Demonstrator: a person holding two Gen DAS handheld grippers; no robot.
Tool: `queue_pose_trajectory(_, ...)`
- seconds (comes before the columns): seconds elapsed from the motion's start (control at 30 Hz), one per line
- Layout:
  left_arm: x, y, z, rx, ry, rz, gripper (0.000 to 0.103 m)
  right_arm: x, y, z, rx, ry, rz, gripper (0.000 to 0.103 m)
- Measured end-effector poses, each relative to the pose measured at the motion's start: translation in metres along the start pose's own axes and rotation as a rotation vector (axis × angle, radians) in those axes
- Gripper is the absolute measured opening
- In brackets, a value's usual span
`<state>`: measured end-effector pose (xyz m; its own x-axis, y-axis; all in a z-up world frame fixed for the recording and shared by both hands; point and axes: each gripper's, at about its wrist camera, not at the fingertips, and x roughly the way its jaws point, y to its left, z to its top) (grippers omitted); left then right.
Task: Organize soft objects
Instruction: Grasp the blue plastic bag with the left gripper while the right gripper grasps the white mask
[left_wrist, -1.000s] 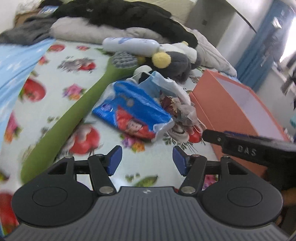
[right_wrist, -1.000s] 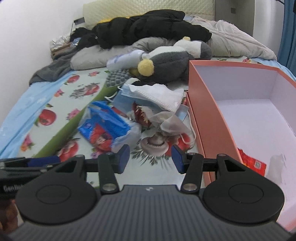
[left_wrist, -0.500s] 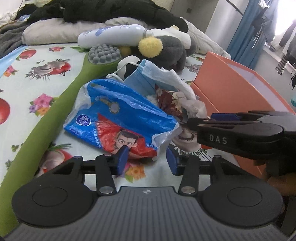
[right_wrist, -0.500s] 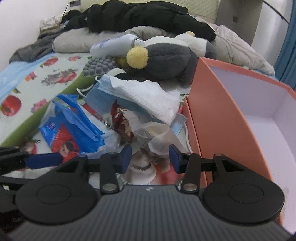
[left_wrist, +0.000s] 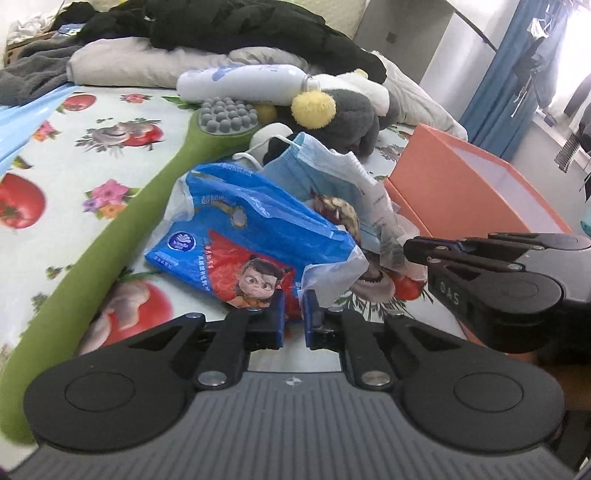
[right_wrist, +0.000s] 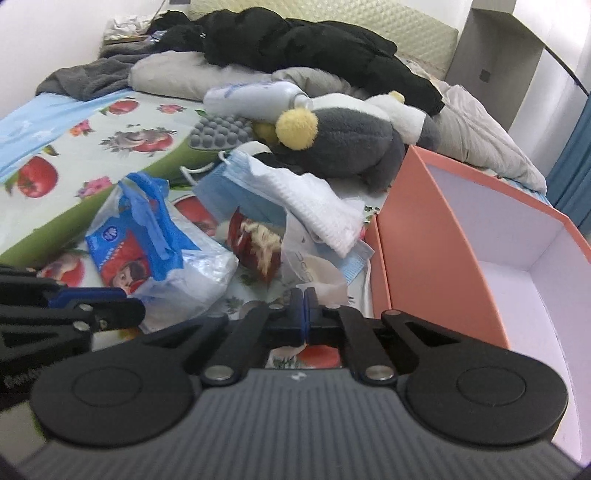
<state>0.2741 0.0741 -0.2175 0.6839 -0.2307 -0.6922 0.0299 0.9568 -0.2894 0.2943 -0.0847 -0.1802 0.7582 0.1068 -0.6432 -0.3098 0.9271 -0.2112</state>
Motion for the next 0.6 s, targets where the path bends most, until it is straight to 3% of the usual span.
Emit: queue_pose_trajectory(0.6,-0.114,0.017,-0.066,-0.025,0.0,-0.002,0.007,-0.092,0.033,-0.029,-0.045,-0.022,0.047,0.003)
